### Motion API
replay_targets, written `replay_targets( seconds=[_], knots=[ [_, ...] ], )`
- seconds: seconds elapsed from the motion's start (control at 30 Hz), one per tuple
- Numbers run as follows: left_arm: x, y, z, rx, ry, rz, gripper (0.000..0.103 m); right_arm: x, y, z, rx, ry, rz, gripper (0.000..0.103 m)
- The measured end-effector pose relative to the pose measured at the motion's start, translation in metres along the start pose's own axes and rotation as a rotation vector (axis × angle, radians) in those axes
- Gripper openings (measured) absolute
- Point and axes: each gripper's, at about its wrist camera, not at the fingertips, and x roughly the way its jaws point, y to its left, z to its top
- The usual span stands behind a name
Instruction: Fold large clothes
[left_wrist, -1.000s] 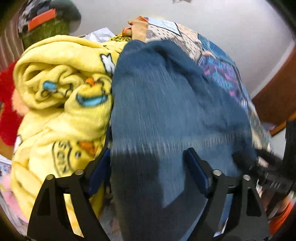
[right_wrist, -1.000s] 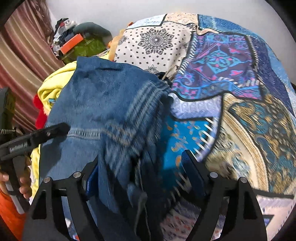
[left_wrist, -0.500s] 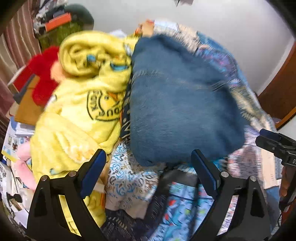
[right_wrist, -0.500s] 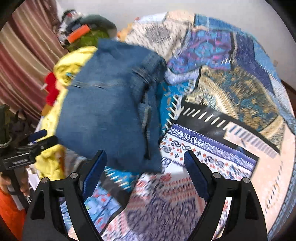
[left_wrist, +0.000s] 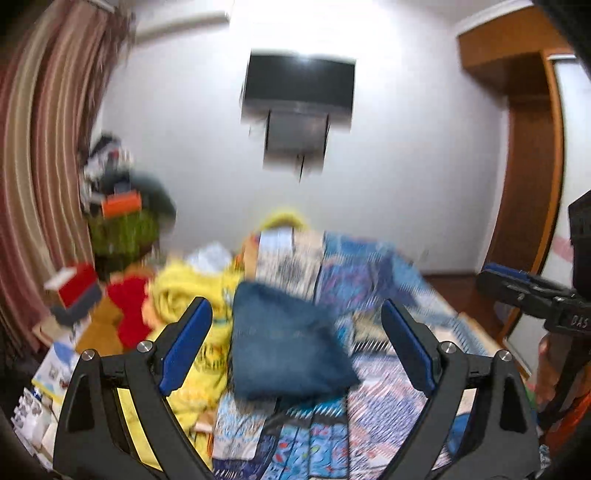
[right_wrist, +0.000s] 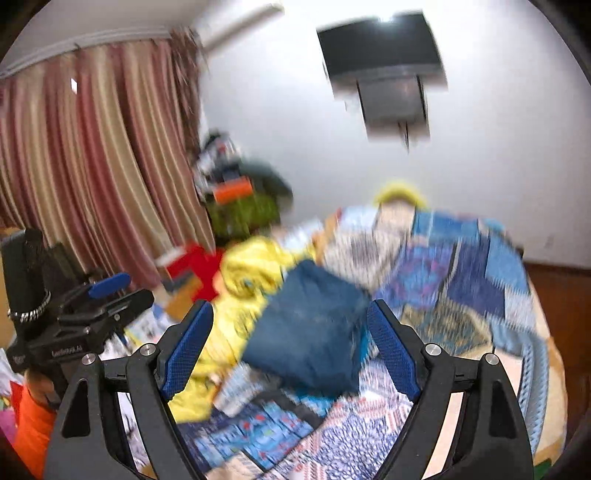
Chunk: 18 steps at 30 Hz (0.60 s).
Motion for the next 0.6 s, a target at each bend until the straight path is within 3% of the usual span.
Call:
replay_targets(
  seconds=[0.13,0.23,0.43,0.47,0.53,0.6],
  knots=[
    [-0.05,-0.019,0.001,0.003,-0.14,0.004,0.094,-0.044,0.022,0.0,-0.004,-0.121,0.035,0.083],
    [-0.071,-0.032,-0.008,0.012,-0.188,0.021,0.094,-0.063,0.034,-0.008,-0.01,-0.184,0.032,0.083],
    [-0.086,-0.045,-0.023,0.028,-0.231,0.074,0.095,-0.073,0.048,-0.028,-0.053,-0.233,-0.069,0.084],
    [-0.087,-0.047,-0.025,0.032,-0.23,0.08,0.097,-0.072,0.049,-0.03,-0.057,-0.233,-0.084,0.086],
    [-0.087,-0.05,-0.03,0.032,-0.229,0.093,0.099,-0.071,0.048,-0.033,-0.051,-0.226,-0.103,0.1],
    [-0.088,-0.054,-0.034,0.029,-0.222,0.089,0.101,-0.075,0.046,-0.034,-0.041,-0.235,-0.123,0.101]
  ],
)
